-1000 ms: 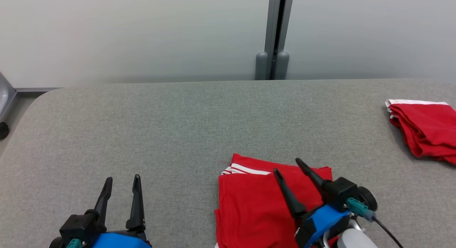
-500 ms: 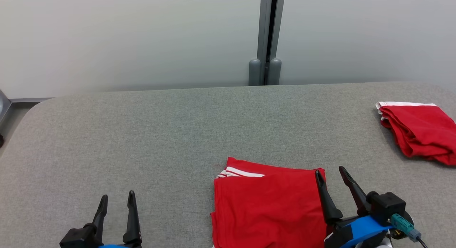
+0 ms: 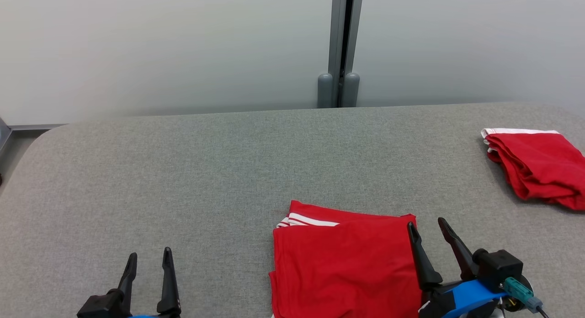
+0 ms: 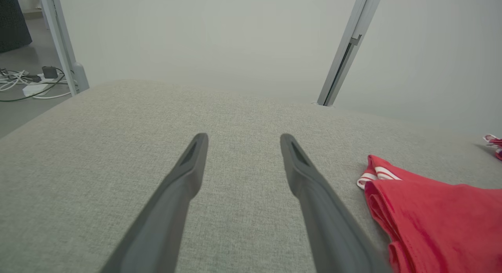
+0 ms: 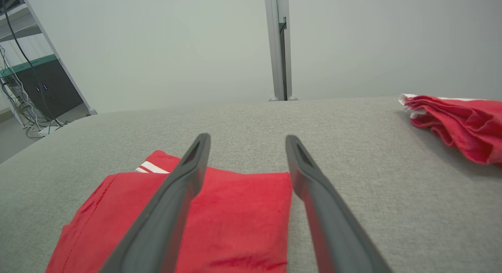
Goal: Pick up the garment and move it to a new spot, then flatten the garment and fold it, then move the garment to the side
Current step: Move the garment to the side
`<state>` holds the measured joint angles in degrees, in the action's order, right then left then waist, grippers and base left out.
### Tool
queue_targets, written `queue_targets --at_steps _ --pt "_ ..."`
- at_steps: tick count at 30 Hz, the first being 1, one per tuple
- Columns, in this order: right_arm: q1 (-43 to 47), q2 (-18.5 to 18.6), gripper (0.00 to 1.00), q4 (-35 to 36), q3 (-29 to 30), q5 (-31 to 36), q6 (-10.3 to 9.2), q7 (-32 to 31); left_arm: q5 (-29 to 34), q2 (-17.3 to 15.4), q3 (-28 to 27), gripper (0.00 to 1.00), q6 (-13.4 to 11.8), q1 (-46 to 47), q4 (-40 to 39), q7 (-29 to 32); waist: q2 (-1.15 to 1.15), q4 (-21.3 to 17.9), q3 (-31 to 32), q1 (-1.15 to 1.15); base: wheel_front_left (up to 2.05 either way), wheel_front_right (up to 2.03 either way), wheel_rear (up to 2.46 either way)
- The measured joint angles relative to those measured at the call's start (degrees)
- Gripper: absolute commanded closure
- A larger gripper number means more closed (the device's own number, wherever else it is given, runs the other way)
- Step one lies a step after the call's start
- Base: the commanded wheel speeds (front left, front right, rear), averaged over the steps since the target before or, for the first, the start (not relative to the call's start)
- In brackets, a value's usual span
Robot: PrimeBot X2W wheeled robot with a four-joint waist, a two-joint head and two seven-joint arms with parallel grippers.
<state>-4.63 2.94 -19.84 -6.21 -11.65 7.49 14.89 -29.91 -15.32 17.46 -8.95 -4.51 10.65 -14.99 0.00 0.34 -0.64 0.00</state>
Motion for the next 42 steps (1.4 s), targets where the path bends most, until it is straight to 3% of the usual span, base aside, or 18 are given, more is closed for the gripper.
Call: queue_targets --at_steps 8,18,24,30,31,32,35,36,42 --pt "-0.91 -0.03 0.00 -0.96 1.72 1.59 0.00 -2.56 0.93 0.67 -0.91 0.00 0.77 0.03 0.24 0.00 0.00 0.29 -0.63 0.00 0.00 0.00 0.00" --pt "-3.37 -0.04 0.00 -2.81 5.00 6.62 0.00 -24.97 2.55 1.55 -1.64 0.00 1.55 1.08 0.20 0.00 0.00 1.63 -2.37 0.00 0.00 0.00 0.00" --pt "-3.01 -0.04 0.00 -2.99 5.08 2.86 0.00 -32.84 3.27 2.15 -2.10 0.00 1.91 1.10 0.57 -0.01 0.00 2.78 -3.32 0.00 0.00 0.00 0.00" --pt "-4.56 -0.01 0.00 -5.20 3.92 1.48 0.00 -36.34 3.96 2.50 -2.35 0.00 2.24 1.18 0.70 -0.01 0.00 3.29 -4.23 0.00 0.00 0.00 0.00" --pt "-4.97 -0.01 0.10 -5.44 3.80 1.49 0.00 -36.52 4.26 2.53 -2.36 0.00 2.26 1.22 0.68 0.00 0.00 3.35 -4.42 0.00 0.00 0.00 0.00" --pt "-5.42 0.00 0.51 -5.69 3.63 1.48 0.00 -36.59 4.47 2.50 -2.31 0.00 2.32 1.29 0.69 0.00 0.00 3.40 -4.61 0.00 0.00 0.00 0.00" --pt "-6.69 0.03 0.81 -5.89 2.90 0.75 0.00 -35.72 5.52 2.32 -2.13 0.00 2.44 1.47 0.55 -0.01 0.00 3.13 -5.47 0.01 0.00 0.00 0.00" --pt "-7.20 0.05 1.00 -5.92 2.89 0.74 0.00 -35.05 5.76 2.31 -2.07 0.00 2.45 1.53 0.41 -0.01 0.00 2.82 -5.79 0.00 0.00 0.00 0.00" --pt "-11.77 1.57 1.00 -5.63 4.17 1.54 0.03 -31.08 6.83 2.05 -1.51 0.00 2.50 2.58 -1.35 -0.01 0.00 -1.38 -8.55 0.01 0.00 0.00 0.00"
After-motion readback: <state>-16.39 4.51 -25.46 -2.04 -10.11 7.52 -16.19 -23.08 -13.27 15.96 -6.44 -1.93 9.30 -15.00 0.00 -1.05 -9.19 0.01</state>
